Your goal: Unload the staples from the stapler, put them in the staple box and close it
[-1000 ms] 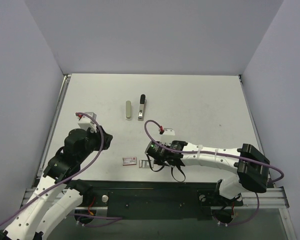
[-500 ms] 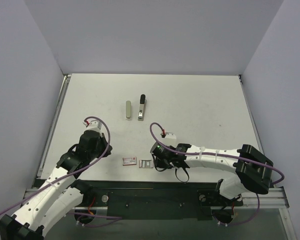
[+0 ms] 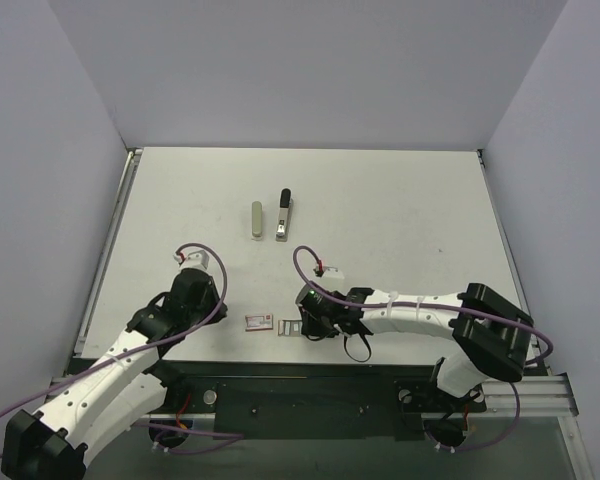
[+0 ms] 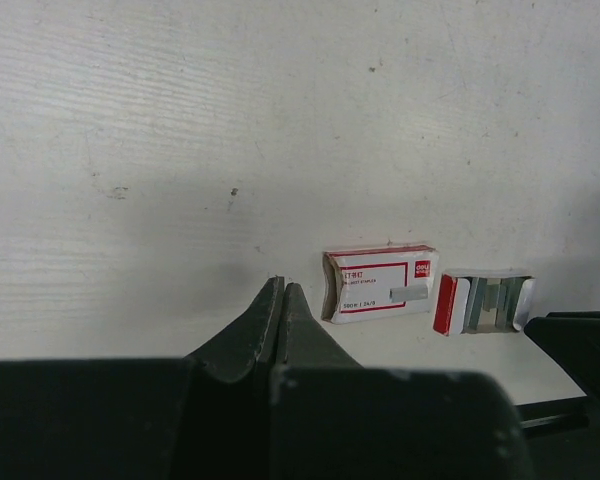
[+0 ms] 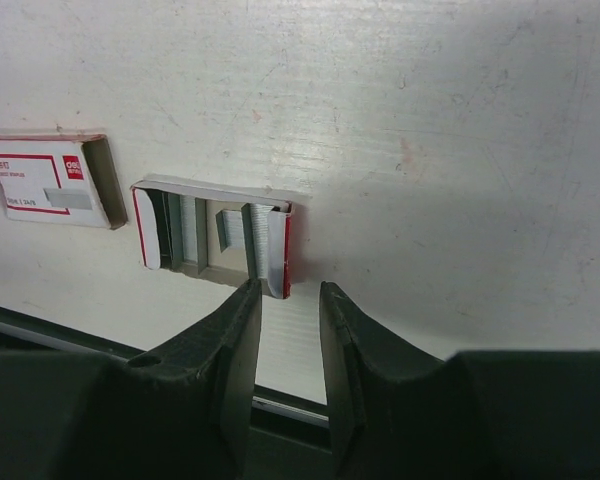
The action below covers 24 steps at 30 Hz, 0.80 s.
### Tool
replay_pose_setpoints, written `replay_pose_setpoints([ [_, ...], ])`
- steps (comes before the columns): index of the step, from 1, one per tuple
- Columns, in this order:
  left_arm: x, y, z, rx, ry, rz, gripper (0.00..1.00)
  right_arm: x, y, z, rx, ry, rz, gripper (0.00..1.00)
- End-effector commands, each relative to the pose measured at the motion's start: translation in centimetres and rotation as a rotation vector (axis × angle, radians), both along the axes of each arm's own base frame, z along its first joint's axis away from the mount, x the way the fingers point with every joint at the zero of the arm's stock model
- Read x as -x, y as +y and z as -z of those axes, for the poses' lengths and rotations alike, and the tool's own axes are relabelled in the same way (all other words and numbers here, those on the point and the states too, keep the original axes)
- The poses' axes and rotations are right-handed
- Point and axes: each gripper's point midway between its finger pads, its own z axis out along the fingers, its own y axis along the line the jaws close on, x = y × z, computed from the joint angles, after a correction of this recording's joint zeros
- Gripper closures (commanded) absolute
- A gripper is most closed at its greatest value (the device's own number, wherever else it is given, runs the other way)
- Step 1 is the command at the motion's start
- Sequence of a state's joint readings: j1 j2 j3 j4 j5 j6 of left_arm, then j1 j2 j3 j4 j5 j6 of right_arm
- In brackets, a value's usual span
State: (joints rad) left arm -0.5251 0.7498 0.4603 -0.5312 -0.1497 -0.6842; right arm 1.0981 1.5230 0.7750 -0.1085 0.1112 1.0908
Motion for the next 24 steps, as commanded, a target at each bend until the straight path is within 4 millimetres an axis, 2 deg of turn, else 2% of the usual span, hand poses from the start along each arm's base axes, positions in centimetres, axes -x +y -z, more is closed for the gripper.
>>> replay_pose_setpoints([
  [1,-1.0,-0.7,-0.5,0.035,-0.049,-0.013,1.0,-0.4,0.1,0.4,0.008,0.004,0.003,0.74],
  [24,-0.5,-1.6,2.2,0.033,0.003,0.027,1.0,-1.1,0.6,1.2,0.015,0.018,0.006,0.83],
])
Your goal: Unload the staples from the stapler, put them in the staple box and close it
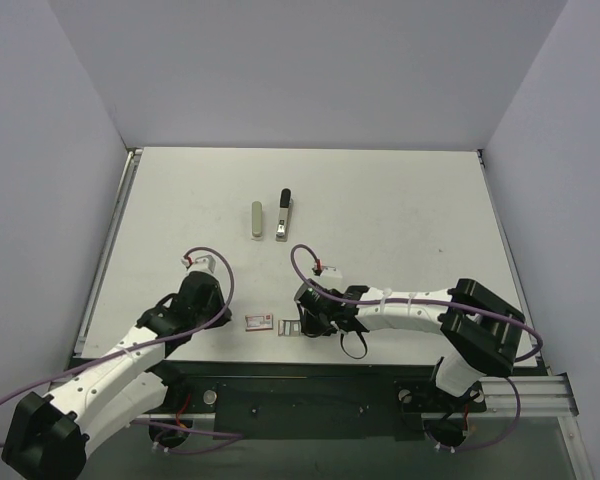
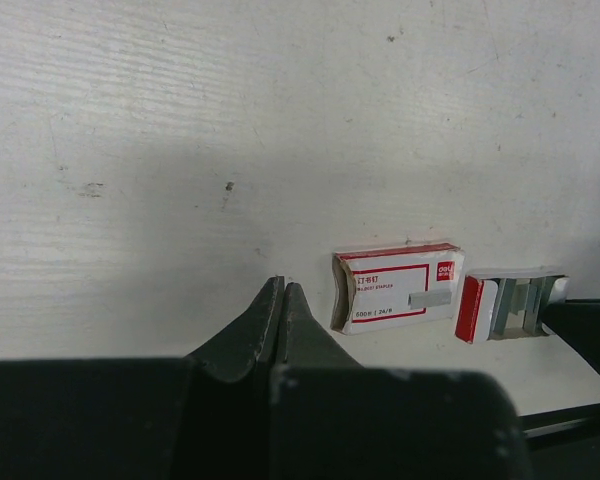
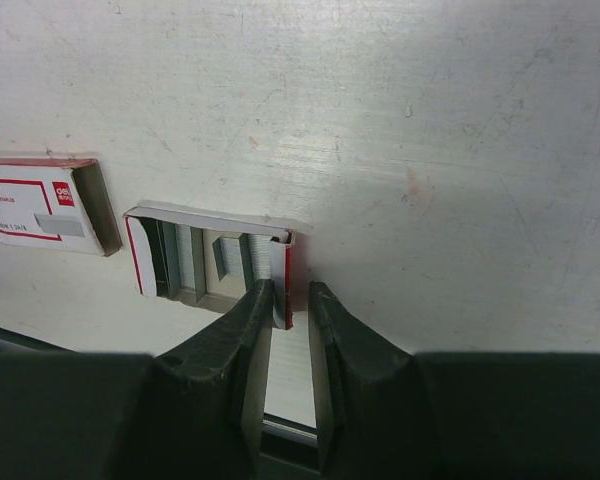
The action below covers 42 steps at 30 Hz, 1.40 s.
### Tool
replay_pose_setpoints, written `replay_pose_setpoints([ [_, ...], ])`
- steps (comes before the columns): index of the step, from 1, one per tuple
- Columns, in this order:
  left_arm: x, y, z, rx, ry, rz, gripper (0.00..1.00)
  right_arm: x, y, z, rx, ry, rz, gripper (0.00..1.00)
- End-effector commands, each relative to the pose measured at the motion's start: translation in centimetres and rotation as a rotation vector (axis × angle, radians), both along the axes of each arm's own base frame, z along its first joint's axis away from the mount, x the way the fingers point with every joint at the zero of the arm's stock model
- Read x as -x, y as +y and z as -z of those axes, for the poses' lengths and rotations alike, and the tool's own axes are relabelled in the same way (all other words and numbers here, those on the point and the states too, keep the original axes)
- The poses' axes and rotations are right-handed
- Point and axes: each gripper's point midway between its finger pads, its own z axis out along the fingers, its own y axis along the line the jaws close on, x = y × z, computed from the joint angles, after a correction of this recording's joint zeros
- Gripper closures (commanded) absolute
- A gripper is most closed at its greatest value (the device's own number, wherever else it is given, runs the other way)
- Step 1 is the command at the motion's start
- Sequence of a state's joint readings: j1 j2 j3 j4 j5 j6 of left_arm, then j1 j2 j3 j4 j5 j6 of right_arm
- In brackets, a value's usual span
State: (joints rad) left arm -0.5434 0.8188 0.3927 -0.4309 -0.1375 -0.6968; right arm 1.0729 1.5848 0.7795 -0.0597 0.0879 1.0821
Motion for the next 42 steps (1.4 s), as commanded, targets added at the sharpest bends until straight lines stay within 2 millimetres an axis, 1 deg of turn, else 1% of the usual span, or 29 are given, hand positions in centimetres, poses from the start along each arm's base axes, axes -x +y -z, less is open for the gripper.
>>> replay_pose_setpoints([
  [1,-0.6,-1.1,-0.3,0.035,-0.03,0.016,1.0,-0.4,0.2,-0.1,0.016,-0.001,-0.004,0.83],
  [8,0.0,-1.7,1.2,0.025,0.005,0.034,1.0,-0.6,0.8,-0.1,0.024,0.004,-0.022,0.85],
  [11,0.2,-1.8,1.4,0.019,0.006,0.038,1.0,-0.5,0.6,0.2,0.045,0.015,-0.027,0.89],
  [16,0.2,-1.8,1.6,0.011,0.005,0.042,1.0,-0.4,0.4,0.4,0.066,0.025,-0.027,0.93],
  [21,0.4,-2.1,1.9,0.008,0.01,0.05,1.0,-0.5,0.4,0.4,0.081,0.024,-0.04,1.0],
  [25,0.5,-2.2,2.5,-0.001,0.022,0.055,1.0,-0.5,0.3,0.3,0.096,0.02,-0.047,1.0],
  [31,0.8,-2.5,2.8,-0.006,0.029,0.068,1.0,-1.3,-0.2,-0.8,0.139,-0.025,-0.061,1.0],
  [35,0.8,-2.6,3.0,-0.002,0.031,0.067,1.0,-1.9,-0.2,-1.5,0.158,-0.05,-0.066,1.0],
  [42,1.0,-2.8,3.3,0.002,0.037,0.078,1.0,-2.7,0.0,-1.5,0.172,-0.063,-0.066,1.0],
])
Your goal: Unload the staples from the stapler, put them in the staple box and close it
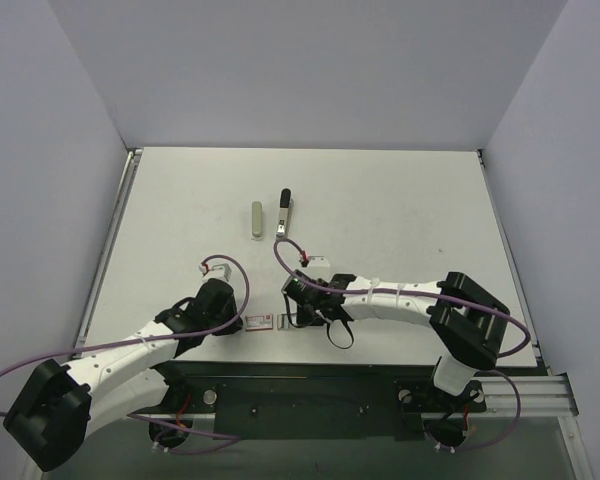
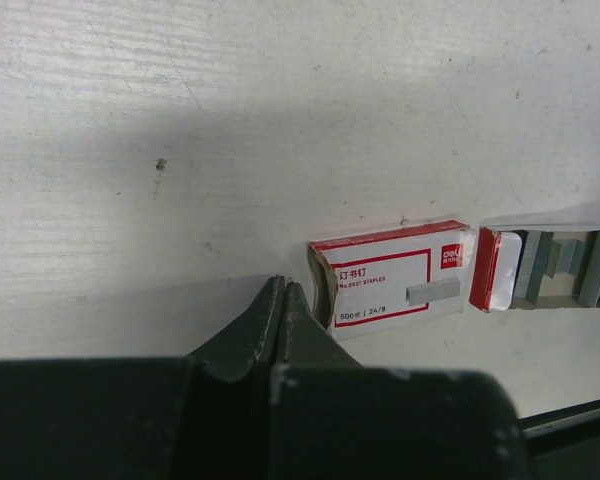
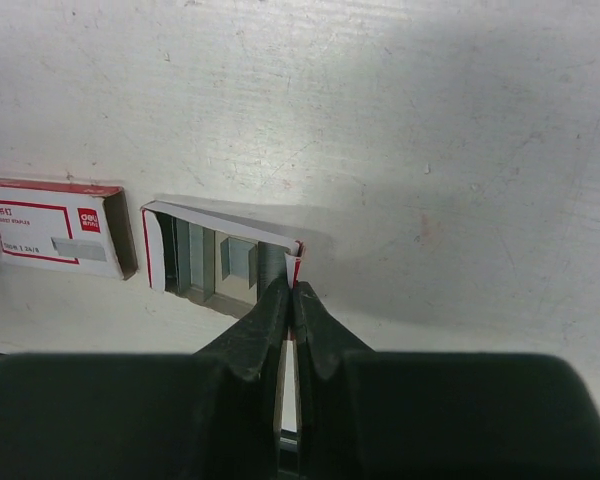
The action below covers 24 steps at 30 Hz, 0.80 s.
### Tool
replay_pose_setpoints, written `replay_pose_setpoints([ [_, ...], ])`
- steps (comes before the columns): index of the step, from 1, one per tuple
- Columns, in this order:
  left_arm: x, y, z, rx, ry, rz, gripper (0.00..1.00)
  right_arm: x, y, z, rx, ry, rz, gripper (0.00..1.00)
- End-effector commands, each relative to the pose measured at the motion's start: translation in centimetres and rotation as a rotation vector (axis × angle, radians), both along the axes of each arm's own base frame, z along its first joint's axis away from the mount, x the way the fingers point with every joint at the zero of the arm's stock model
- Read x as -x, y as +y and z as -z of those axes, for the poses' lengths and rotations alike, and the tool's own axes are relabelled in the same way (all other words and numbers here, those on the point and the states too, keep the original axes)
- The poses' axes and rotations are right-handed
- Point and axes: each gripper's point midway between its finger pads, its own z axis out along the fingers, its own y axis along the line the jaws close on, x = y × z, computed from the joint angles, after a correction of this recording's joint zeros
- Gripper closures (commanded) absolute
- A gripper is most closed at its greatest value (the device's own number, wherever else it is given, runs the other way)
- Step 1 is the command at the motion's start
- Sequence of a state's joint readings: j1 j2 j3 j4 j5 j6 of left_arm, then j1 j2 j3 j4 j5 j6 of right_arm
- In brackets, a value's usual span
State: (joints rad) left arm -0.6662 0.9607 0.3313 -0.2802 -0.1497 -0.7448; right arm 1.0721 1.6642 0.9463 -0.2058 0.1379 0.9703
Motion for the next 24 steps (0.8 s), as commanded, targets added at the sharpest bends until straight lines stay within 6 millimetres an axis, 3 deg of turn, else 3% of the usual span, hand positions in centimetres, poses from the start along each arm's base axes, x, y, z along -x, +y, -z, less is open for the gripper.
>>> replay_pose_setpoints([
  [1,-0.2,-0.3,0.1,0.011,-0.012,-0.001,1.0,-1.0,-0.7,-0.2,0.058,-0.023,0.008,1.0],
  [24,-0.1,-0.7,0.5,0.014,-0.001,0.006,1.0,-1.1,0.3,1.0,0.053,-0.003,-0.007,1.0],
])
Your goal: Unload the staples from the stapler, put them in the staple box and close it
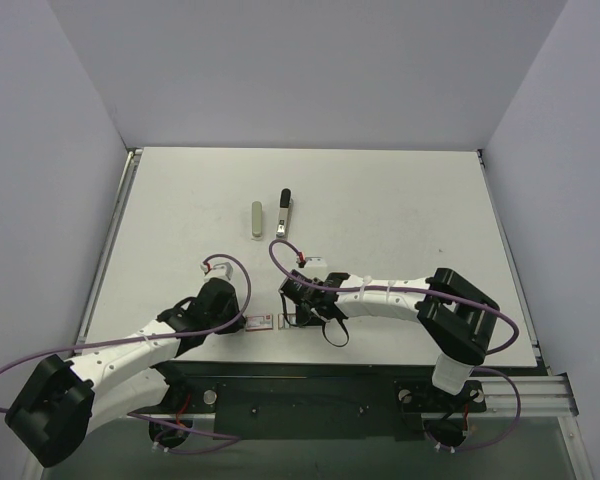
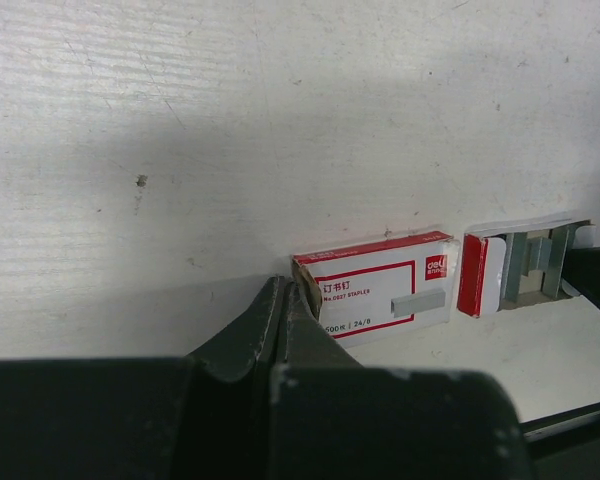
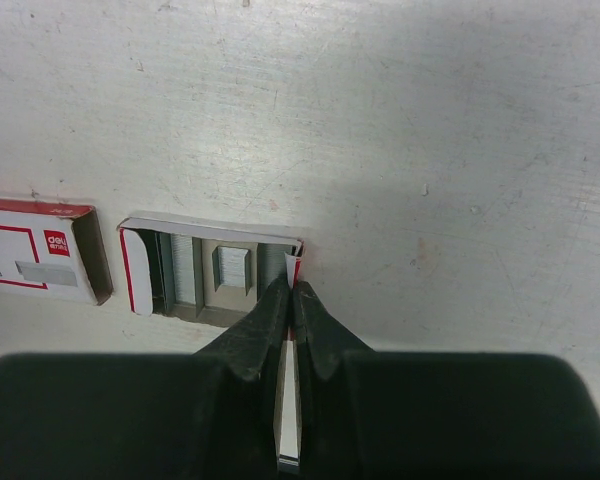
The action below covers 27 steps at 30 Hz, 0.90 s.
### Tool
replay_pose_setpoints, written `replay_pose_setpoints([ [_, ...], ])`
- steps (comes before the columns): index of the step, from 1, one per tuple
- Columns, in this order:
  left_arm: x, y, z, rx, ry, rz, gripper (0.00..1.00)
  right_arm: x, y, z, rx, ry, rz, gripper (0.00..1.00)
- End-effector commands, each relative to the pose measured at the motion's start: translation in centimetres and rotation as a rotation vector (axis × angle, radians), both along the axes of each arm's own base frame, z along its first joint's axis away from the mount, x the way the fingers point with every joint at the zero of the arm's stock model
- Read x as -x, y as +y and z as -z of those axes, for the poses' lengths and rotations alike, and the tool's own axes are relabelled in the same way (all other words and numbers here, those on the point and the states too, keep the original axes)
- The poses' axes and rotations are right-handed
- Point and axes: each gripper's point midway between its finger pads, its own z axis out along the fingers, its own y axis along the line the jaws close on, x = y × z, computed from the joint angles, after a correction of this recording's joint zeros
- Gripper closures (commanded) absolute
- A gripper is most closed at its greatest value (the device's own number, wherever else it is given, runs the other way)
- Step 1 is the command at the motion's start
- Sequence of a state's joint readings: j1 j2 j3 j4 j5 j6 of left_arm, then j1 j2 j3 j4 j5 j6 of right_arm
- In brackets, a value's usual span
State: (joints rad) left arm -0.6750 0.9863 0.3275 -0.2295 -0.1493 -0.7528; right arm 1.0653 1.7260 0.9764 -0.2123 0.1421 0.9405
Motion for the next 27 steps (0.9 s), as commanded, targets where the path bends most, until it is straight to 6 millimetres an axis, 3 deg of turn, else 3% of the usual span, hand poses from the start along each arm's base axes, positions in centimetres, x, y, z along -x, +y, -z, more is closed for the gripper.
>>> replay_pose_setpoints([
  [1,0.4,-0.1,0.5,-0.003,0.014,0.004,1.0,-0.7,0.3,-0.2,0.004,-0.013,0.01,1.0],
  [27,0.4,-0.3,0.8,-0.009,0.017,0.007,1.0,0.1,1.8,-0.5,-0.03,-0.022,-0.048,1.0],
])
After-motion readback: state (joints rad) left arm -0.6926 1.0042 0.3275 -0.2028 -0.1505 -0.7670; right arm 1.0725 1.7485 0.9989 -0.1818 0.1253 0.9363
